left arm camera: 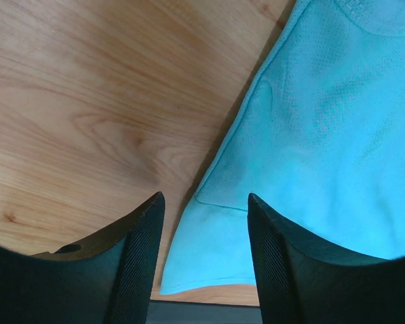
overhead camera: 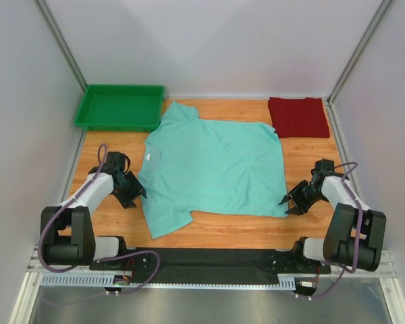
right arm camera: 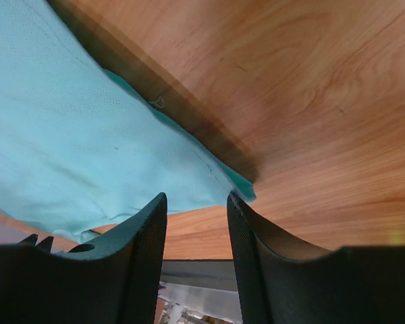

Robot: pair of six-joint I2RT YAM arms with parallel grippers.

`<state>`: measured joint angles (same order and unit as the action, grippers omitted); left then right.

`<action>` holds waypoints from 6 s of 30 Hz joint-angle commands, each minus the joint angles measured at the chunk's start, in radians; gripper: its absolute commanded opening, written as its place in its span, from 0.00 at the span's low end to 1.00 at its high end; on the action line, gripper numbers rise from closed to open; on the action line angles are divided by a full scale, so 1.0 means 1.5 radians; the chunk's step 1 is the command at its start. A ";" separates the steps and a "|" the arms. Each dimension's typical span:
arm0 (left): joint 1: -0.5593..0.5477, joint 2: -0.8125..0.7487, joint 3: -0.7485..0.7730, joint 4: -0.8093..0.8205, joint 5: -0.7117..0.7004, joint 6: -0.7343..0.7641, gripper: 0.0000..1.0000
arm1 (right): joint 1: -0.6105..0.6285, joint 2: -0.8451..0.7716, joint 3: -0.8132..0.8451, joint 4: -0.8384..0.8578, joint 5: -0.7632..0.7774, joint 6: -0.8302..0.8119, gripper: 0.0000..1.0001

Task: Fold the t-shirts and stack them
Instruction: Flatten the tshirt out, then fold the tshirt

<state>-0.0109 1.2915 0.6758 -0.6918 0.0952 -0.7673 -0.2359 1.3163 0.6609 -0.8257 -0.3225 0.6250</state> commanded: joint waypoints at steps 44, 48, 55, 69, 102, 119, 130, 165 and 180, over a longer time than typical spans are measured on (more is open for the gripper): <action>0.004 -0.029 -0.053 -0.008 0.010 -0.032 0.00 | 0.011 -0.019 -0.102 0.050 0.091 0.064 0.00; 0.003 -0.085 -0.067 -0.029 0.005 -0.062 0.00 | 0.028 -0.051 -0.095 -0.002 0.117 0.068 0.00; 0.003 -0.146 -0.087 -0.060 -0.004 -0.078 0.00 | 0.029 -0.087 -0.091 -0.052 0.125 0.057 0.00; 0.003 -0.185 -0.051 -0.180 -0.040 -0.101 0.00 | 0.029 -0.101 -0.038 -0.132 0.136 0.041 0.00; -0.024 0.253 0.366 -0.102 -0.008 0.042 0.00 | 0.046 0.232 0.296 -0.043 0.068 -0.073 0.00; -0.024 0.334 0.416 -0.097 -0.002 0.032 0.00 | 0.058 0.343 0.398 -0.055 0.069 -0.082 0.00; -0.024 0.378 0.452 -0.086 0.013 0.019 0.00 | 0.059 0.382 0.427 -0.057 0.077 -0.083 0.00; -0.050 0.269 0.300 0.042 0.047 0.132 0.01 | 0.238 0.295 0.349 -0.025 0.145 -0.125 0.04; -0.047 0.131 0.160 -0.035 -0.018 0.108 0.25 | 0.186 0.177 0.174 -0.030 0.146 -0.116 0.13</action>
<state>-0.0830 1.6310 0.9463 -0.6712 0.0982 -0.5938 0.0483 1.6711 0.9585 -0.8513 -0.1204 0.4522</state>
